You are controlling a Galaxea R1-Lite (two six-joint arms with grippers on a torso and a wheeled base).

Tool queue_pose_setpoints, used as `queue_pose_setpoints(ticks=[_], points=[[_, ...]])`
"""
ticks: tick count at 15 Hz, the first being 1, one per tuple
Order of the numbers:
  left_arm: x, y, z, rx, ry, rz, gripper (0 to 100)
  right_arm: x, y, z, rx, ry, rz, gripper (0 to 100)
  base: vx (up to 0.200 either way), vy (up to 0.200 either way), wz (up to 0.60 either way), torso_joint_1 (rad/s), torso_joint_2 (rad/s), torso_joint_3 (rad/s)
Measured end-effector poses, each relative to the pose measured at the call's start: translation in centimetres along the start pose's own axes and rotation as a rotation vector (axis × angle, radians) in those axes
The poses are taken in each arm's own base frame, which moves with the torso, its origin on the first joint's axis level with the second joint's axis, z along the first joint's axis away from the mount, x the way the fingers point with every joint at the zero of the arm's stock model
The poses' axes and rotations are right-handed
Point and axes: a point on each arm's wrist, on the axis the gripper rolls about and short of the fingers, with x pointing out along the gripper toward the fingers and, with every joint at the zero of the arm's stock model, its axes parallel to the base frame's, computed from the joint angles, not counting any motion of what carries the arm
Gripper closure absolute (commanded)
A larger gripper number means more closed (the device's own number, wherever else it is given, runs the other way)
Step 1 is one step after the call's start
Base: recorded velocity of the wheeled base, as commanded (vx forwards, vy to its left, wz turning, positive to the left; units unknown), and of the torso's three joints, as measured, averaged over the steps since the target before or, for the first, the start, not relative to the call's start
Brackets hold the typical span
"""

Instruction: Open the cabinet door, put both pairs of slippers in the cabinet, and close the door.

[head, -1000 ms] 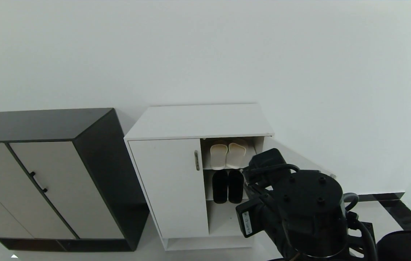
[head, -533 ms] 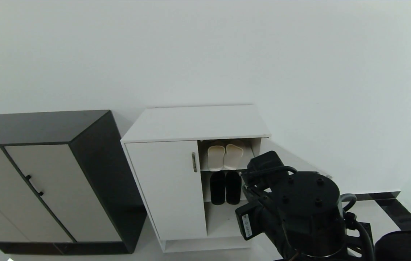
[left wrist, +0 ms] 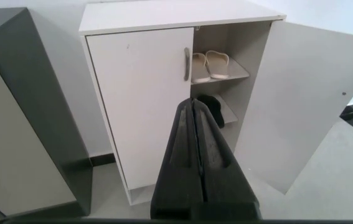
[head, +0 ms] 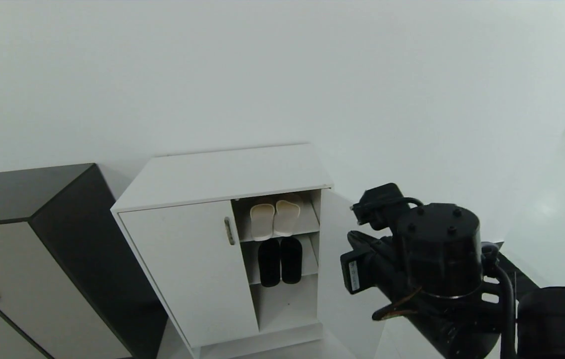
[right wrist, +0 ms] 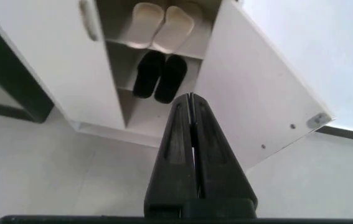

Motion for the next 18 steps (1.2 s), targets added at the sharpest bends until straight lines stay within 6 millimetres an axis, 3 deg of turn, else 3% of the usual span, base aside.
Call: queue_pose_setpoints(ticks=[4,9,13,18], points=[[0.0,0.0,0.0,0.0,0.0,0.001,100,3.7,-5.3,2.5,0.081,-0.032,-0.093,100,0.0,0.0,0.0,0.0,0.0,0.0],[0.0,0.0,0.0,0.0,0.0,0.001,100,8.6,-9.9,4.0,0.25,0.075,-0.141,100,0.0,0.0,0.0,0.0,0.0,0.0],[0.0,0.0,0.0,-0.001,0.0,0.001,100,13.0,-13.3,2.8,0.291,0.1,-0.235,100,0.0,0.0,0.0,0.0,0.0,0.0],[0.0,0.0,0.0,-0.002,0.0,0.001,100,15.8,-14.4,0.2,0.288,0.154,-0.276,100,0.0,0.0,0.0,0.0,0.0,0.0]])
